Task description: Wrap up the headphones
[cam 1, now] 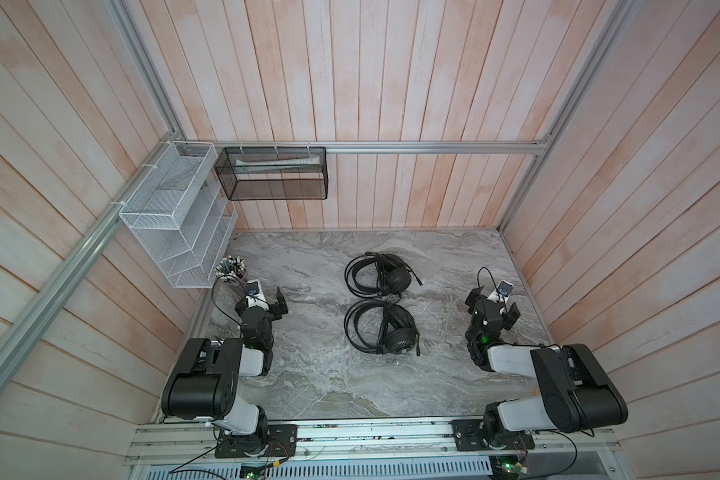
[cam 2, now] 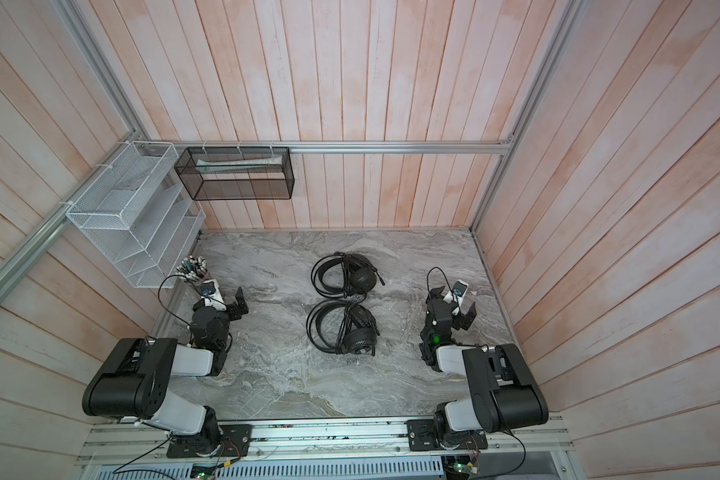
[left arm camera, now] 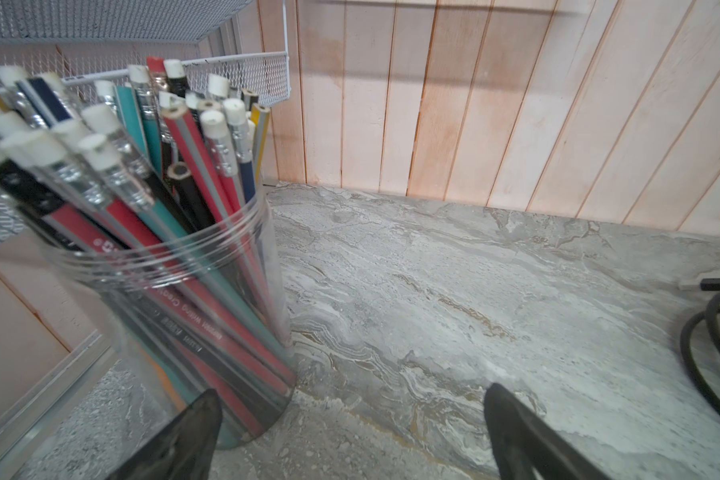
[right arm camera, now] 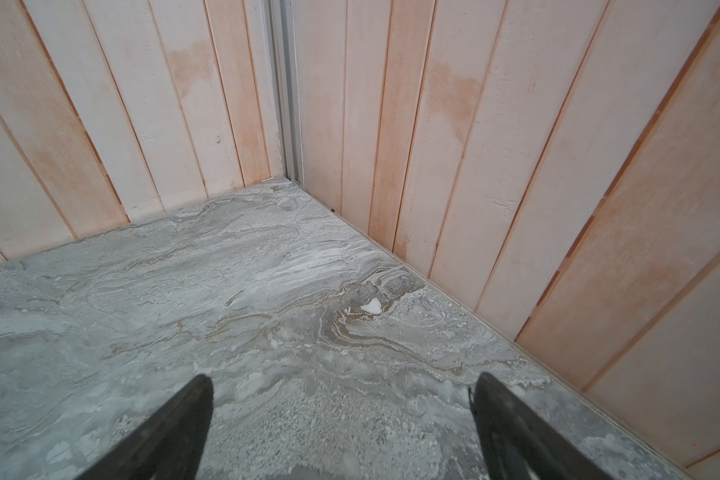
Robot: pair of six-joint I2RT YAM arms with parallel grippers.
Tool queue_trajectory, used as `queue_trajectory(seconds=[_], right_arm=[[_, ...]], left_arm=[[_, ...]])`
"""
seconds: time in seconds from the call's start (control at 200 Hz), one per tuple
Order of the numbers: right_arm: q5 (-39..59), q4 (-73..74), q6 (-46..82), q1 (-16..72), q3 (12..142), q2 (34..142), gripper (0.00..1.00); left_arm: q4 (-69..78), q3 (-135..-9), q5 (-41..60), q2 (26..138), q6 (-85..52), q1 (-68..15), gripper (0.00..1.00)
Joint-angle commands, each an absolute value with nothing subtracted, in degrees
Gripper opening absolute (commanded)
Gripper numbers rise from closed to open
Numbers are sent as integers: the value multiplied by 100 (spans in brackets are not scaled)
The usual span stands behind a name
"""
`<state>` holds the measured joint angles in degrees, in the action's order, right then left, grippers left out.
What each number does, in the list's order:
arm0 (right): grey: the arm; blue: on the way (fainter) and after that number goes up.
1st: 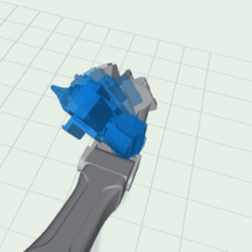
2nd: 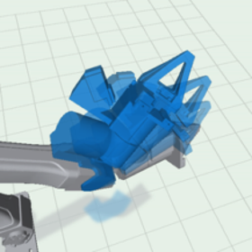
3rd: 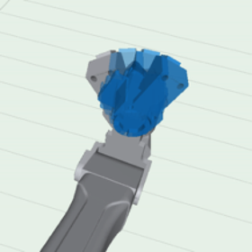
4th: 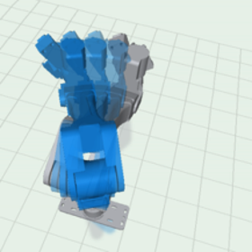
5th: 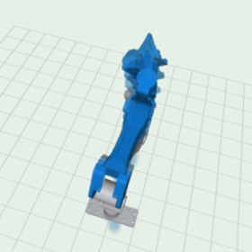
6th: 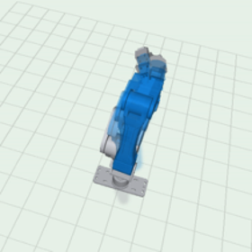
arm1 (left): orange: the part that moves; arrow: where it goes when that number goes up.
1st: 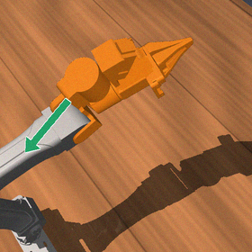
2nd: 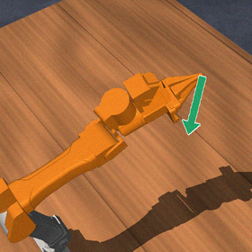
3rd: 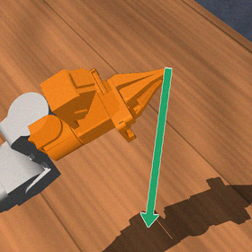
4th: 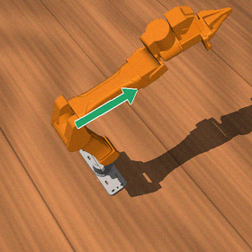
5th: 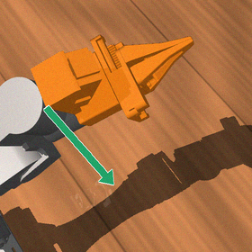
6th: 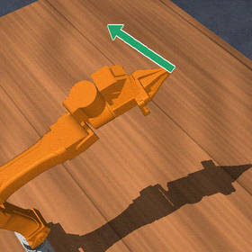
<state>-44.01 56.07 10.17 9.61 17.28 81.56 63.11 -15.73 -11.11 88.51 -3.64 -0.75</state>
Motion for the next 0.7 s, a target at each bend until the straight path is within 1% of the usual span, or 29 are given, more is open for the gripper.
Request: queue_trajectory(seconds=[0.0,0.12,0.175,0.325,0.43,0.565,0.695], right_arm=[[-4403,5927,899,941,1723,8235,98],[-4359,6693,680,945,1558,8536,99],[-4278,6377,728,940,1718,8565,99],[-4038,6332,544,947,1863,8709,98],[-3347,6507,210,943,1833,8784,98],[-3073,6255,295,841,1944,8811,99],[-2864,6327,323,767,1880,8770,99]], left_arm=[[6521,-1572,-1056,8825,-301,-52,99],[6524,-1574,-1070,8833,-290,-74,99],[6524,-1578,-1072,8833,-290,-73,99],[6523,-1580,-1072,8836,-290,-70,99],[6520,-1574,-1079,8833,-292,-71,99],[6517,-1575,-1072,8835,-290,-71,99],[6520,-1579,-1072,8834,-290,-75,98]])
